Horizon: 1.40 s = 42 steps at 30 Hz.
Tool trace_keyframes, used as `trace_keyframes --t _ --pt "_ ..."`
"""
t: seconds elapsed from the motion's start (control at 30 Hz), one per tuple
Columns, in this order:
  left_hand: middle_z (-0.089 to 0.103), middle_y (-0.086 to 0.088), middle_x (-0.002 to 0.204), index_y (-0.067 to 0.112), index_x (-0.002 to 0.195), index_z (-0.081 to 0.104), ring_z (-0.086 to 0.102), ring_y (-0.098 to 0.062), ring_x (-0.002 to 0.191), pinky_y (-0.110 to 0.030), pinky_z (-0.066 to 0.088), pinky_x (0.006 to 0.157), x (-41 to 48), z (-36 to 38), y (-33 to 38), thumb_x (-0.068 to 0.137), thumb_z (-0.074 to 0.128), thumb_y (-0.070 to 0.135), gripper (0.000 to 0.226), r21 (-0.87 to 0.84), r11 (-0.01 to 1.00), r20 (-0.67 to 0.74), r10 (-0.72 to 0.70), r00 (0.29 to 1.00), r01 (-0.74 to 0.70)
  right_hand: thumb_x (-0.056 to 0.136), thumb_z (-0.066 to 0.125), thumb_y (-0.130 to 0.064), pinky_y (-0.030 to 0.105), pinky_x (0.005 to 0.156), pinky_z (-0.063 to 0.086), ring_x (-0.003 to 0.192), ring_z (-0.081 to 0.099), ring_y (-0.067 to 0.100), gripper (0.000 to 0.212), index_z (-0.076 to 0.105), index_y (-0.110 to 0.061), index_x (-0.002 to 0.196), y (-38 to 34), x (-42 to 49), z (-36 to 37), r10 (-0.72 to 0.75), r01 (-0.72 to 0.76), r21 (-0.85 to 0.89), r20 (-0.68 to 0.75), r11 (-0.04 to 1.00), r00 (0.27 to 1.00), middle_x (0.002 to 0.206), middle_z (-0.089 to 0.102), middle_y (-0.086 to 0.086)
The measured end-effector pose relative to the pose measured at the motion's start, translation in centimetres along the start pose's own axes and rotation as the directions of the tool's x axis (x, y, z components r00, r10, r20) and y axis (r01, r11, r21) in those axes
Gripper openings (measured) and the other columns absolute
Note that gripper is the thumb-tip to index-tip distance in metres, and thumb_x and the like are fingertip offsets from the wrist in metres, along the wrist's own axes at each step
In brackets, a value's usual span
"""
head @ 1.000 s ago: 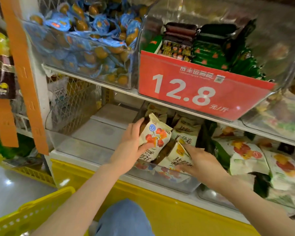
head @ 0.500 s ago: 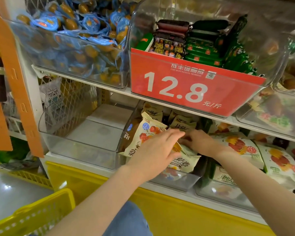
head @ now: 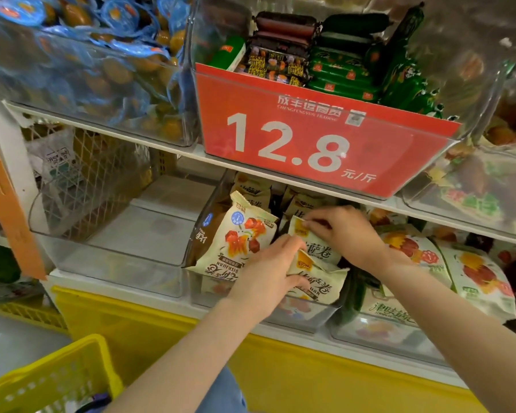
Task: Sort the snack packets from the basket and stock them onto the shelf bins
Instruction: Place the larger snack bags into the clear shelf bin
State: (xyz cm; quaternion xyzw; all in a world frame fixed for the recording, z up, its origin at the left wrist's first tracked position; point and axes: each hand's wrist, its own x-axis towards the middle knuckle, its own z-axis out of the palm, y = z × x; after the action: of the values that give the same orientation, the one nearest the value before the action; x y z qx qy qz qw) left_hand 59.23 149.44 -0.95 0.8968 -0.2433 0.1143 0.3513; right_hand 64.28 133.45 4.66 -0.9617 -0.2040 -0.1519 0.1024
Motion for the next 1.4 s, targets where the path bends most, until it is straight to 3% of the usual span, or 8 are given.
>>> trace_keyframes --t 0.27,0.43,0.6,0.77,0.97,1.13,1.27,1.4 --pt "0.055 0.004 0.114 0.021 0.113 0.041 0.045 -0.014 0.080 -0.028 0.032 0.066 1.3 0.8 -0.2 0.076 0.074 0.032 0.050 0.101 0.990 0.123 -0.108 0.987 0.096 0.092 0.054 -0.032 0.024 0.069 0.041 0.072 0.057 0.008 0.021 0.071 -0.021 0.102 -0.3 0.5 1.1 0.003 -0.006 0.032 0.089 0.999 0.996 0.084 0.065 -0.012" --pt "0.050 0.001 0.120 0.018 0.120 0.038 0.055 -0.020 0.102 -0.030 0.043 0.077 -0.2 0.2 0.4 0.083 0.066 0.032 0.049 0.161 0.987 0.096 -0.045 0.994 0.029 0.096 0.049 -0.033 0.024 0.083 0.041 0.103 0.061 0.017 0.032 0.063 -0.017 0.119 -1.0 0.0 1.6 0.055 -0.066 0.059 0.168 0.996 0.984 0.117 0.066 0.000" --pt "0.056 -0.002 0.113 0.018 0.117 0.046 0.049 -0.013 0.105 -0.025 0.040 0.088 -2.3 -3.6 -0.5 0.075 0.068 0.029 0.049 0.270 0.963 -0.485 0.157 0.860 -0.024 0.093 0.043 -0.045 0.030 0.101 0.040 0.127 0.046 0.015 0.054 0.031 -0.028 0.143 -3.5 -0.5 2.2 0.062 -0.075 0.201 0.070 0.977 0.996 0.144 0.044 -0.003" --pt "0.045 -0.005 0.131 0.017 0.140 0.029 0.041 -0.021 0.123 -0.036 0.037 0.099 -2.1 -6.8 -4.0 0.071 0.076 0.041 0.087 -0.084 0.930 -0.288 -0.368 0.884 0.359 0.088 0.060 -0.037 0.024 0.080 0.043 0.112 0.054 0.020 0.057 0.038 -0.022 0.138 -6.8 1.1 2.9 0.142 -0.194 0.318 0.181 0.928 0.973 0.132 0.052 0.001" --pt "0.052 0.023 0.105 0.045 0.128 0.027 0.057 0.005 0.089 -0.010 0.047 0.063 -4.2 -7.9 -5.6 0.058 0.084 0.038 0.090 -0.389 0.881 -0.225 -0.376 0.899 0.271 0.078 0.073 -0.024 0.009 0.067 0.051 0.086 0.057 -0.008 0.027 0.052 -0.041 0.083 -9.2 0.6 1.3 0.062 -0.021 0.573 -0.051 0.819 0.997 0.091 0.058 -0.022" --pt "0.062 0.027 0.088 0.049 0.098 0.040 0.062 0.009 0.079 -0.011 0.049 0.055 -6.2 -10.9 -6.5 0.053 0.087 0.029 0.067 -0.555 0.806 -0.351 -0.451 0.821 0.205 0.089 0.058 -0.029 0.020 0.081 0.055 0.096 0.064 0.001 0.014 0.056 -0.037 0.100 -10.5 1.4 1.6 0.070 -0.019 0.813 -0.026 0.582 0.997 0.100 0.065 -0.015" --pt "0.061 0.020 0.094 0.043 0.095 0.043 0.061 0.012 0.078 -0.008 0.048 0.054 -7.7 -13.1 -7.4 0.052 0.086 0.026 0.064 -0.593 0.786 -0.451 -0.506 0.736 0.177 0.089 0.059 -0.037 0.029 0.101 0.040 0.124 0.048 0.015 0.051 0.043 -0.020 0.135 -9.2 2.7 4.0 0.080 -0.158 0.305 0.254 0.939 0.964 0.136 0.050 -0.001" --pt "0.062 0.017 0.094 0.042 0.094 0.044 0.062 0.010 0.077 -0.009 0.048 0.052 -8.2 -13.9 -7.4 0.055 0.086 0.021 0.061 -0.623 0.763 -0.438 -0.524 0.730 0.174 0.079 0.065 -0.052 0.037 0.107 0.028 0.130 0.038 0.022 0.077 0.034 -0.021 0.142 -9.3 3.9 6.0 -0.031 0.127 -0.199 0.424 0.972 0.905 0.143 0.042 0.002"
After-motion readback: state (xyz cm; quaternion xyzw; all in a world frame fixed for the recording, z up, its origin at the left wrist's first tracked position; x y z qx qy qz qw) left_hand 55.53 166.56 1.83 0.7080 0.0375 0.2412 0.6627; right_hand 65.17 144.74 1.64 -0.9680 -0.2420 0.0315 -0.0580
